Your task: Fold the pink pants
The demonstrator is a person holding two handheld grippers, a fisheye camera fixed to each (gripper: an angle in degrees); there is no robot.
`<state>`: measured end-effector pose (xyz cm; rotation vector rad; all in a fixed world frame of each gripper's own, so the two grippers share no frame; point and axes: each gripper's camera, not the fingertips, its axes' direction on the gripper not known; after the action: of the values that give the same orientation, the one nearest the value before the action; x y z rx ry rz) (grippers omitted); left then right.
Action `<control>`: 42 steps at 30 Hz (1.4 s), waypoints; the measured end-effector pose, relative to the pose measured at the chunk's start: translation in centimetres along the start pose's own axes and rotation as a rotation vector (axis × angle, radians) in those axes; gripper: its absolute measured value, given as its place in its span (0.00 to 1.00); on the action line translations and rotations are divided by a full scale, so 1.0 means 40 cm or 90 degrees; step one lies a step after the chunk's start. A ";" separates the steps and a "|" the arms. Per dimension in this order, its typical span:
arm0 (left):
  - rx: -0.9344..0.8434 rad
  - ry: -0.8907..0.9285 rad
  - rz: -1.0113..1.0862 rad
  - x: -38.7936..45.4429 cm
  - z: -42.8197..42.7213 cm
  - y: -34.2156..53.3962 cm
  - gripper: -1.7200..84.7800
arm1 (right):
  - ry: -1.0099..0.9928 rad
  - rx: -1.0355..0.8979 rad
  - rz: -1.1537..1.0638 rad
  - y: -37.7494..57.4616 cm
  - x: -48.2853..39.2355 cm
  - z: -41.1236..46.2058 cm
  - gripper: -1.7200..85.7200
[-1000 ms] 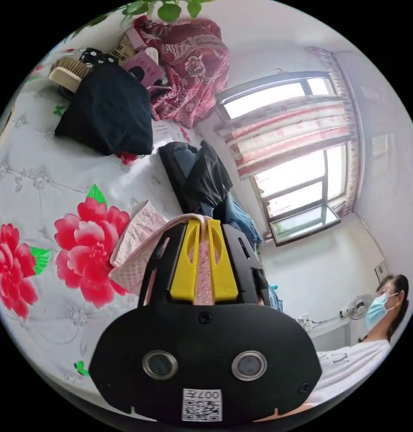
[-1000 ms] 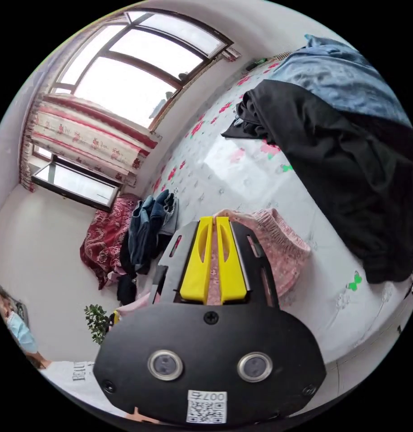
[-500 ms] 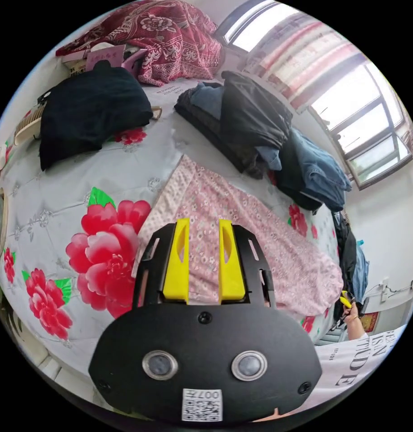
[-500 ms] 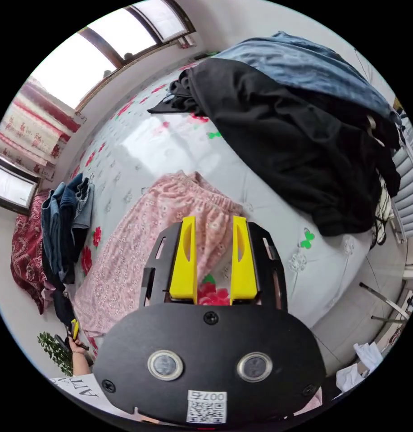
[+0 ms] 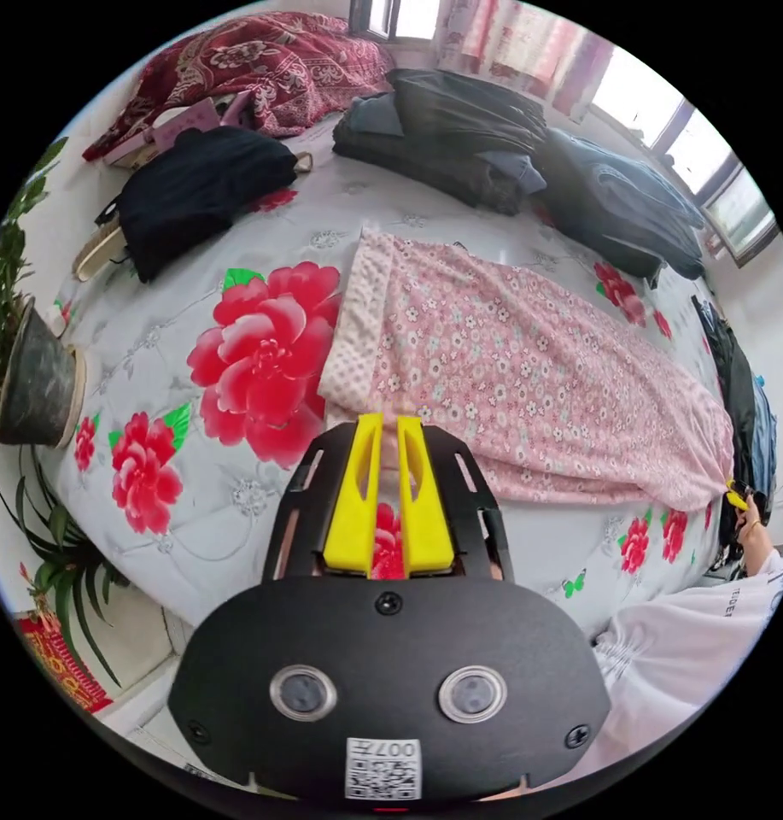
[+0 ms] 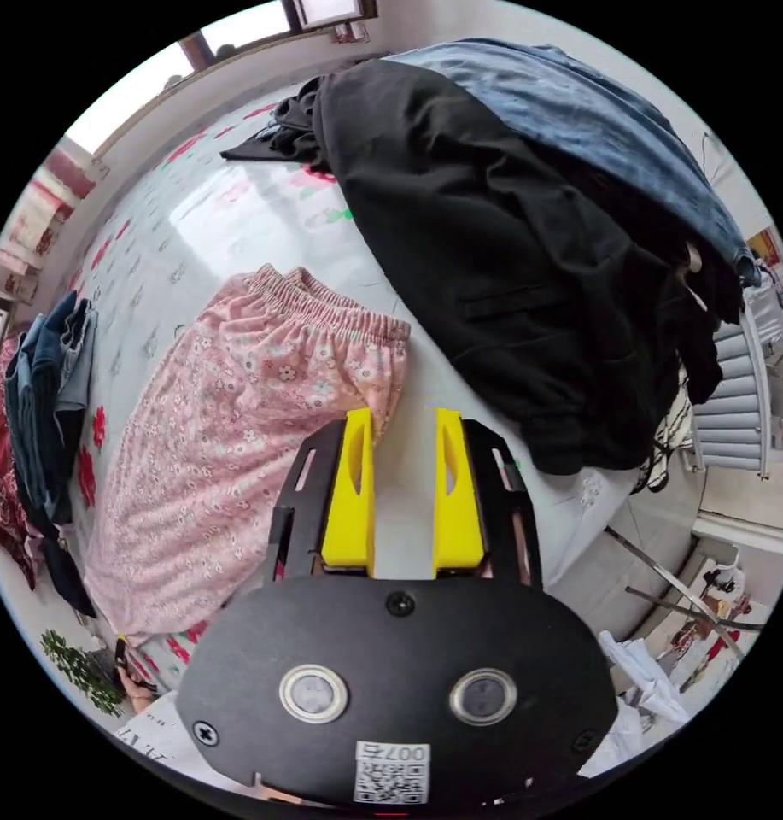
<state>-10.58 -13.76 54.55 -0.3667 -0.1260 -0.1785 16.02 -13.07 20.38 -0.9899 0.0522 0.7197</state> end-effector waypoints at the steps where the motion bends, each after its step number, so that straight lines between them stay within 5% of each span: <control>1: 0.006 -0.022 -0.016 0.004 -0.023 0.026 0.05 | 0.022 0.032 -0.035 0.027 -0.032 -0.026 0.10; 8: 0.039 0.049 -0.072 -0.018 -0.082 0.084 0.09 | -0.137 0.109 -0.463 0.407 -0.371 -0.114 0.12; 14: 0.012 -0.020 0.012 0.092 -0.049 0.062 0.07 | -0.054 0.071 -0.673 0.666 -0.576 0.008 0.12; 17: 0.009 -0.066 0.069 0.133 -0.050 0.059 0.04 | 0.049 0.101 -0.628 0.662 -0.599 0.054 0.08; 23: -0.016 -0.075 0.091 0.162 -0.063 0.048 0.02 | -0.111 0.116 -0.545 0.592 -0.510 -0.041 0.06; 37: -0.031 -0.085 0.055 0.196 -0.087 0.065 0.01 | 0.021 0.091 -0.519 0.679 -0.499 0.055 0.03; 42: -0.040 -0.070 0.037 0.177 -0.090 0.069 0.01 | -0.096 0.081 -0.437 0.674 -0.361 0.020 0.02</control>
<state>-2.82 -13.60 51.35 -0.4418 -0.2192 -0.1055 -10.83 -10.92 5.90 -0.7581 -0.3565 0.1529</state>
